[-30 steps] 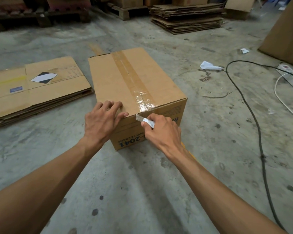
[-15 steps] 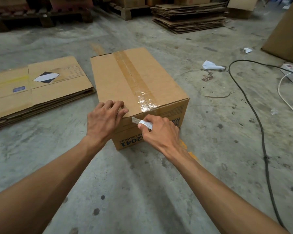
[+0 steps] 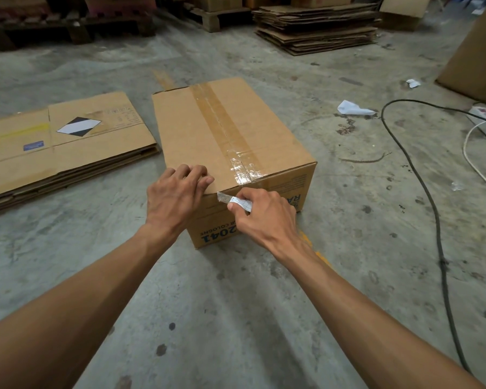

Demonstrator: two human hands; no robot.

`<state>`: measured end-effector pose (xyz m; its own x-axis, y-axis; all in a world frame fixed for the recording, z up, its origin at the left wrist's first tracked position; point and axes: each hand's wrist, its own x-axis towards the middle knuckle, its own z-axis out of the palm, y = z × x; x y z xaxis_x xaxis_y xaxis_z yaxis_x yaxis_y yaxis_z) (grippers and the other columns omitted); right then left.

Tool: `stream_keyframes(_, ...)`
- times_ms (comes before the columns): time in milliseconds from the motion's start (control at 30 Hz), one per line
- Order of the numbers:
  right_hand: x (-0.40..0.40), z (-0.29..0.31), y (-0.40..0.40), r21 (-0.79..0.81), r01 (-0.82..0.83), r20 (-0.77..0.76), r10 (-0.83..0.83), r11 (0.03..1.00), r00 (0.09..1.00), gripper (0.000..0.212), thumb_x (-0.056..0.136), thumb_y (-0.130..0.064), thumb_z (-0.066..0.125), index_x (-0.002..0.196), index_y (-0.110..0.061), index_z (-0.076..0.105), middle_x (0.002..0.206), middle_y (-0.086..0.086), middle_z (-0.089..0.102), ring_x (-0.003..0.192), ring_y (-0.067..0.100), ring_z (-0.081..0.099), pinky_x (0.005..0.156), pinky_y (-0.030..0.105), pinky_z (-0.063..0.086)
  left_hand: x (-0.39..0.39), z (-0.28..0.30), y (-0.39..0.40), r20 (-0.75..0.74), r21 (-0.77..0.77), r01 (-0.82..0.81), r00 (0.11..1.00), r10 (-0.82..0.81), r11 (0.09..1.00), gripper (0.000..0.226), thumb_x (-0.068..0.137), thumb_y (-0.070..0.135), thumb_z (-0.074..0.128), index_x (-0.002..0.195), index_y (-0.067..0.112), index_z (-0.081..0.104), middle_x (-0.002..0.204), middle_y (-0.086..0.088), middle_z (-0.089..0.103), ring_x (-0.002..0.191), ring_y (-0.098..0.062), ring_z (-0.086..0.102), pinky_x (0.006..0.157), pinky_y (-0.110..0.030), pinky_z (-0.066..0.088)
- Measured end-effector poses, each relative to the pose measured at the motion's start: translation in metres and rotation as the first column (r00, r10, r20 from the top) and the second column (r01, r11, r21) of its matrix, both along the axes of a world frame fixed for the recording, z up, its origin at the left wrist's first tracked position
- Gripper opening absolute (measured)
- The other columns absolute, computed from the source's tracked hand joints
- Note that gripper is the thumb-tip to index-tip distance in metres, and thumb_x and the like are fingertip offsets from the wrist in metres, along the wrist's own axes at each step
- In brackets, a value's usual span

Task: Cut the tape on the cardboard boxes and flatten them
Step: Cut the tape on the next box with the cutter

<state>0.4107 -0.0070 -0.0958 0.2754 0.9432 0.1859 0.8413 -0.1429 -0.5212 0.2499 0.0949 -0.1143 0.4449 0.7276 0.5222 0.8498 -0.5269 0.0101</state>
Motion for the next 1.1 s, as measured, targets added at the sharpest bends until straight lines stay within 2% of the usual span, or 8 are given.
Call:
stream_keyframes(200,0.003,0.004,0.002,-0.019,-0.005,0.017,0.005,1.000,1.000,0.026,0.086,-0.050,0.058,0.097,-0.029,0.069,0.082,-0.001,0.070,0.085,0.029,0.065,0.066,0.033,0.040,0.000,-0.001,0.000,0.007,0.005,-0.010,1.000,0.010,1.000,0.042,0.104,0.048,0.028,0.107,0.024,0.062,0.092,-0.001,0.065,0.079,-0.026,0.060,0.052,-0.029,0.034)
stream_keyframes(333,0.006,-0.001,0.001,-0.044,-0.001,0.012,0.001,0.999,1.000,0.027,0.085,-0.052,0.057,0.096,-0.030,0.069,0.079,-0.002,0.069,0.083,0.028,0.065,0.070,0.035,0.049,0.001,0.000,-0.001,0.023,0.009,-0.006,1.000,0.006,1.000,0.044,0.104,0.048,0.026,0.106,0.023,0.062,0.091,-0.002,0.065,0.078,-0.025,0.059,0.052,-0.029,0.034)
stream_keyframes(500,0.006,-0.004,0.000,-0.037,0.019,-0.024,-0.020,0.999,1.000,0.026,0.086,-0.051,0.055,0.098,-0.032,0.067,0.081,-0.004,0.069,0.084,0.027,0.064,0.068,0.034,0.041,0.001,-0.001,-0.001,0.024,0.014,-0.017,1.000,0.017,1.000,0.045,0.105,0.049,0.025,0.105,0.023,0.062,0.090,-0.001,0.065,0.077,-0.025,0.059,0.051,-0.029,0.033)
stream_keyframes(733,0.005,-0.001,0.001,-0.038,0.028,-0.014,-0.028,0.999,0.999,0.028,0.086,-0.052,0.055,0.100,-0.032,0.068,0.083,-0.003,0.071,0.086,0.027,0.066,0.069,0.035,0.042,0.002,0.000,-0.001,0.014,0.024,-0.013,1.000,0.012,1.000,0.043,0.105,0.047,0.027,0.104,0.023,0.062,0.088,-0.001,0.064,0.076,-0.025,0.059,0.051,-0.028,0.029)
stream_keyframes(933,-0.007,0.011,-0.001,-0.015,0.052,0.143,-0.050,0.999,0.988,0.037,0.090,-0.048,0.053,0.121,-0.031,0.065,0.105,0.008,0.071,0.098,0.033,0.064,0.069,0.035,0.032,0.002,-0.001,0.000,0.015,0.031,-0.019,1.000,0.019,0.999,0.044,0.105,0.047,0.027,0.102,0.022,0.062,0.087,-0.002,0.064,0.075,-0.027,0.059,0.051,-0.029,0.031)
stream_keyframes(1100,-0.009,0.005,-0.004,0.005,0.112,0.134,-0.112,0.994,0.985,0.034,0.090,-0.050,0.052,0.110,-0.028,0.067,0.097,0.007,0.071,0.091,0.034,0.066,0.067,0.036,0.036,0.003,0.000,-0.001,0.013,0.034,-0.010,1.000,0.010,0.999,0.043,0.105,0.047,0.028,0.101,0.021,0.062,0.086,-0.002,0.064,0.074,-0.026,0.059,0.050,-0.028,0.031)
